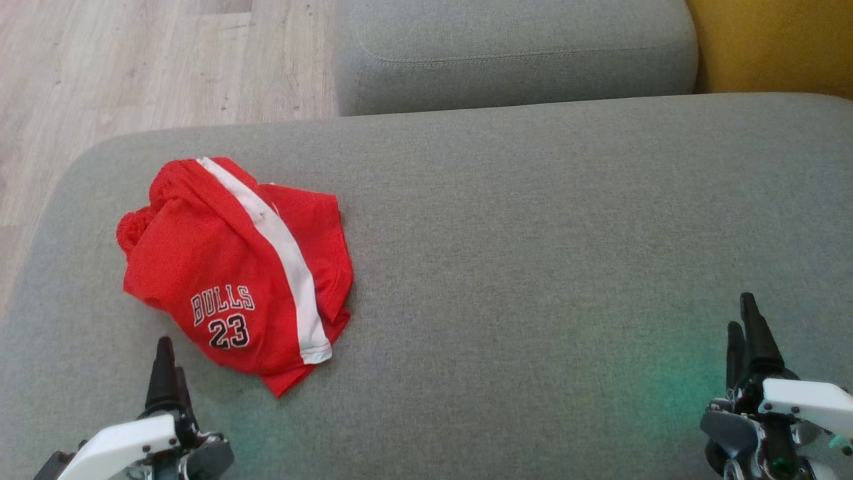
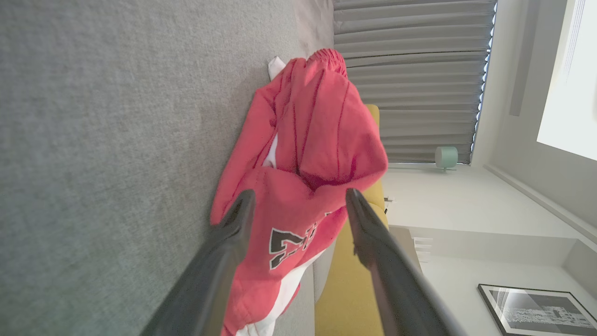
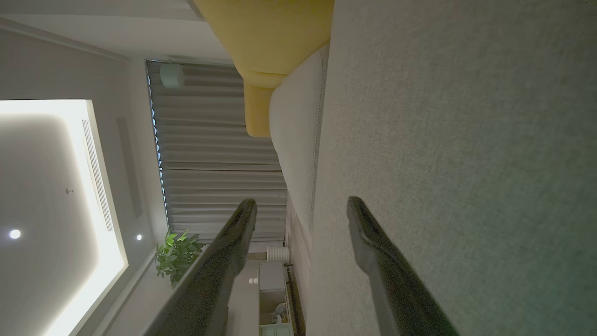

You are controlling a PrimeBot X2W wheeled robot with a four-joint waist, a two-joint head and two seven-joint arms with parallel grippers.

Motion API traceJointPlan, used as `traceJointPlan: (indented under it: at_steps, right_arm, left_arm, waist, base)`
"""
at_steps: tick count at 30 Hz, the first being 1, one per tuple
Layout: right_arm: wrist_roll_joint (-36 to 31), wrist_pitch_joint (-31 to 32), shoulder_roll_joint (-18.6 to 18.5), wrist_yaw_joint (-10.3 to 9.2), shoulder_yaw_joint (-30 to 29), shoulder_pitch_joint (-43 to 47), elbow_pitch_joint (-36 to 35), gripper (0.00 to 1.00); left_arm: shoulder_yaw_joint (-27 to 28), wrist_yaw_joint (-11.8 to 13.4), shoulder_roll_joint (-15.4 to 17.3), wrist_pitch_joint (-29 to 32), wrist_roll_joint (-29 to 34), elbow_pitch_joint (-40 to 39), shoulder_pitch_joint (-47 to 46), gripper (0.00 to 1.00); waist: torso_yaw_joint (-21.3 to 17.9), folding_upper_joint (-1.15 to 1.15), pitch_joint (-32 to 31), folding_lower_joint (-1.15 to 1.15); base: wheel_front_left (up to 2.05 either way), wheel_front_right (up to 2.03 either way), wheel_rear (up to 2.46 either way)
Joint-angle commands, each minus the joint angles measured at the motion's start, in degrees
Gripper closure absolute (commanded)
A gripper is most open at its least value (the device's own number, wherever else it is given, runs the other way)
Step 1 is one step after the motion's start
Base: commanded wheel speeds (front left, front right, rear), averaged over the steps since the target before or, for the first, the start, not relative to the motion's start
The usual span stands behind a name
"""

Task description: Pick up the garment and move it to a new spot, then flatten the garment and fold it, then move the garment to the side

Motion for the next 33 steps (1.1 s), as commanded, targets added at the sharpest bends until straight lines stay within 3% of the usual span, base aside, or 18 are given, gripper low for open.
traceJointPlan:
  at_steps: [1,7,20,33]
  right_arm:
    - [-1.4,-0.6,-0.2,-0.01,0.1,-2.2,-2.6,0.00]
    - [-5.7,-1.4,-0.2,-0.01,-0.3,-2.3,-3.5,0.00]
    - [-22.6,-3.6,-0.2,-0.01,0.8,-2.5,-8.5,0.00]
    - [-38.1,-5.8,-0.3,-0.02,3.5,-3.0,-12.8,0.00]
  left_arm:
    - [0.0,-0.1,0.2,-0.5,0.6,-2.1,-1.8,0.00]
    - [1.1,-0.1,0.2,-1.4,2.9,-2.6,-2.0,0.00]
    - [2.5,1.0,0.3,-3.6,13.9,-7.5,-3.3,0.00]
    - [-2.5,4.2,0.3,-5.8,28.4,-14.1,-4.2,0.00]
  waist:
    - [0.0,0.00,0.0,0.00]
    - [0.1,0.00,0.0,0.00]
    - [0.0,0.00,0.6,0.00]
    - [-0.3,0.00,1.2,0.00]
  base:
    - [0.00,0.00,0.00]
    - [0.00,0.00,0.00]
    - [0.00,0.00,0.00]
    - [0.00,0.00,0.00]
